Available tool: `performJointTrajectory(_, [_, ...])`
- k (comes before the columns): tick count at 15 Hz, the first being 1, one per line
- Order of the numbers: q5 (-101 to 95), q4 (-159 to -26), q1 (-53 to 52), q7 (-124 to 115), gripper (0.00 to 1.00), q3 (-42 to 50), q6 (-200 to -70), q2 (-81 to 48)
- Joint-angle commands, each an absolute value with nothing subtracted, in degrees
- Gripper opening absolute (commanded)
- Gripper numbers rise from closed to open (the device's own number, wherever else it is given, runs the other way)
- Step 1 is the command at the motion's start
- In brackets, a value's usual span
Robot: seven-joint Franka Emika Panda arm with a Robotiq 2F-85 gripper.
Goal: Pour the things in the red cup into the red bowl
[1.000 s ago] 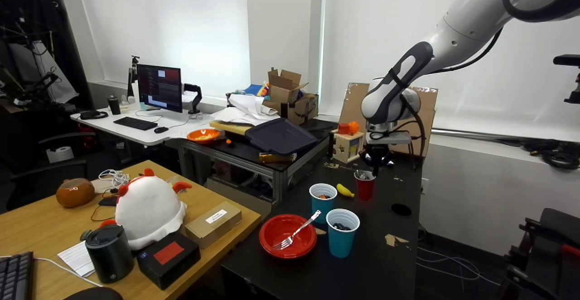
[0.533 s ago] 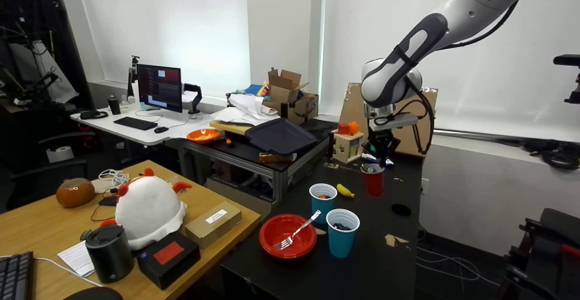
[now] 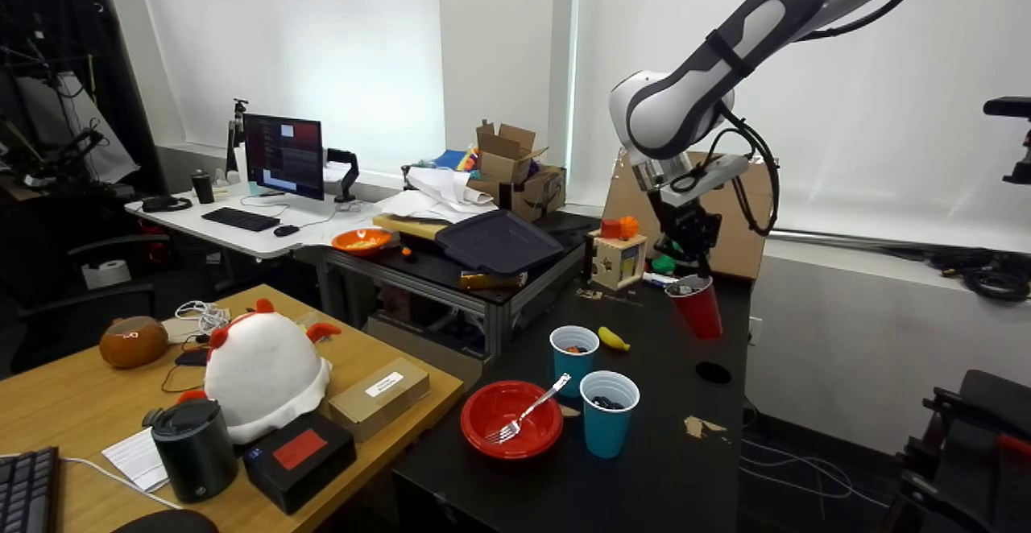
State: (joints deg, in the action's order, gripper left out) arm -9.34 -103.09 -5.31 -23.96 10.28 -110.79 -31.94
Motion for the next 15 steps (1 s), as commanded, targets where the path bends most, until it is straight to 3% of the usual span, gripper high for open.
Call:
performJointTrajectory(1, [-12.4, -101.2, -6.2, -23.3, 0.01, 8.3, -105.3, -30.5])
performJointTrajectory(15, [-12.9, -89.9, -7.5, -18.9, 0.01, 3.1, -99.2, -34.8])
